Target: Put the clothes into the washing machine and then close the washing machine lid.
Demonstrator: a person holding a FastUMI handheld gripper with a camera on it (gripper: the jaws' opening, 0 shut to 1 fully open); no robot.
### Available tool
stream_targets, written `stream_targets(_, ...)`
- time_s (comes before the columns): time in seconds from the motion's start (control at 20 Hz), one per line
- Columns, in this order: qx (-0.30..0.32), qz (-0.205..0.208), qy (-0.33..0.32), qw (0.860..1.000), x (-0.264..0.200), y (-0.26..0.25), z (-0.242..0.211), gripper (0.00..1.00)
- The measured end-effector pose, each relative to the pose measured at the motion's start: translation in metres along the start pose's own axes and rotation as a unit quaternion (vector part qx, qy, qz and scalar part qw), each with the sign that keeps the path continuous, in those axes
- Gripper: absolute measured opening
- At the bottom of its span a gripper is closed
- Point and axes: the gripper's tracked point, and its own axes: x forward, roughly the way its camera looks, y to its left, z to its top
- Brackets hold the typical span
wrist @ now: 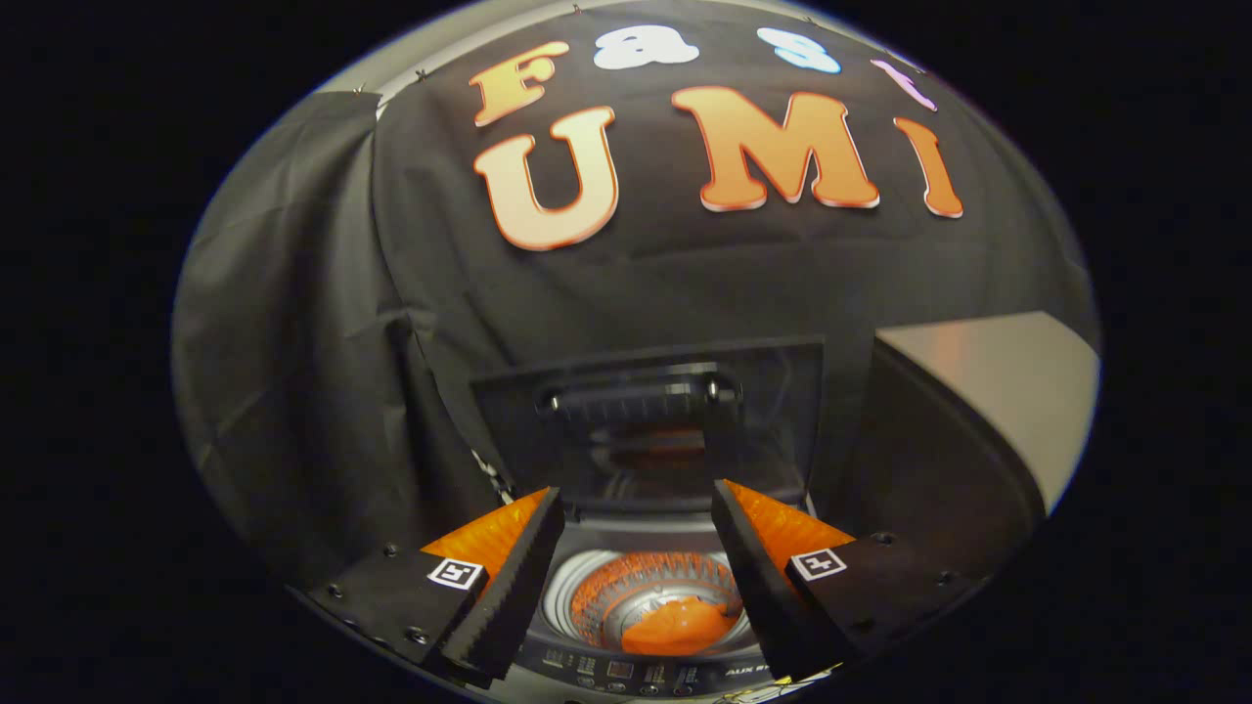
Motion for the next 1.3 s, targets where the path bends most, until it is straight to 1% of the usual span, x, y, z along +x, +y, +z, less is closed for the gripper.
stream_targets(0.1,0.003,0.004,-0.045,0.999,-0.008,0.006,0.042,0.98)
stream_targets(0.2,-0.008,0.010,-0.088,0.996,-0.017,0.007,0.085,0.98)
stream_targets(0.35,-0.030,0.015,-0.131,0.991,-0.016,0.009,0.137,0.98)
stream_targets(0.45,-0.041,0.012,-0.143,0.989,-0.012,0.005,0.166,0.98)
stream_targets(0.6,-0.053,-0.005,-0.138,0.989,0.017,-0.012,0.184,0.98)
stream_targets(0.8,-0.049,-0.025,-0.087,0.995,0.076,-0.043,0.174,0.98)
stream_targets(0.9,-0.050,-0.043,-0.057,0.996,0.107,-0.064,0.160,0.98)
stream_targets(1.0,-0.045,-0.050,-0.017,0.998,0.134,-0.075,0.140,0.98)
stream_targets(1.1,-0.039,-0.047,0.019,0.998,0.156,-0.078,0.124,0.98)
stream_targets(1.3,-0.041,-0.053,0.052,0.996,0.181,-0.078,0.104,0.98)
